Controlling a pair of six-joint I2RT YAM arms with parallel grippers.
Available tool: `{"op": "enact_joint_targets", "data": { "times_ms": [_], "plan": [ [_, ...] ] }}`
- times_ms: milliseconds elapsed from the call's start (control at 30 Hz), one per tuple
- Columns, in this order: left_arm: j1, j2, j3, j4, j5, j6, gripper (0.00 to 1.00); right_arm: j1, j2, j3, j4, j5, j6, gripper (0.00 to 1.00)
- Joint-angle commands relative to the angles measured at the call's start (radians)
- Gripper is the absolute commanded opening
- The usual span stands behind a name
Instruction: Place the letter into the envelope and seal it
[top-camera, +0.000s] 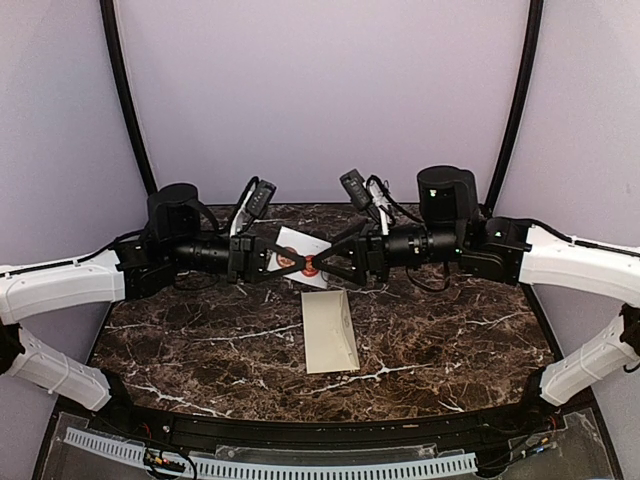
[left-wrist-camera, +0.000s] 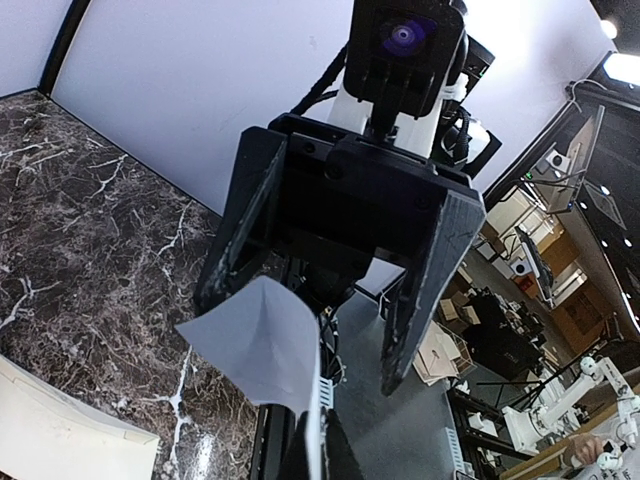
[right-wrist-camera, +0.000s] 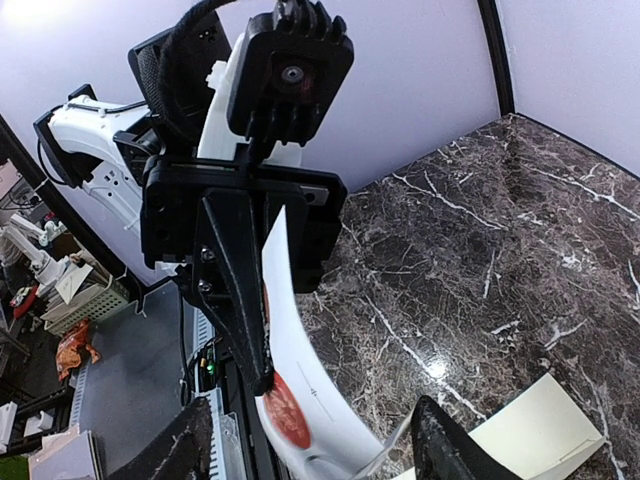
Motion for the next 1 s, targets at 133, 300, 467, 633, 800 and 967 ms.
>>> {"op": "enact_joint_targets", "data": {
  "times_ms": [133, 300, 467, 633, 800, 967],
  "plan": [
    [-0.005, 0.01, 0.086, -0.143, 0.094, 0.09, 0.0, 0.007, -0.033, 0.054, -0.073, -0.025, -0.079, 0.74],
    [-0.005, 0.024, 0.117, -0.263, 0.143, 0.155, 0.0, -0.01, -0.015, 0.09, -0.12, -0.133, -0.092, 0.73],
    [-0.005, 0.04, 0.143, -0.343, 0.183, 0.208, 0.0, -0.011, 0.023, 0.121, -0.144, -0.223, -0.097, 0.57],
    [-0.005, 0.048, 0.164, -0.378, 0.209, 0.233, 0.0, -0.011, 0.06, 0.146, -0.169, -0.26, -0.103, 0.39],
    [-0.005, 0.053, 0.169, -0.39, 0.227, 0.247, 0.0, -0.012, 0.085, 0.157, -0.185, -0.262, -0.108, 0.31],
    [-0.005, 0.052, 0.171, -0.392, 0.223, 0.257, 0.01, -0.013, 0.083, 0.147, -0.153, -0.268, -0.092, 0.0]
  ]
}}
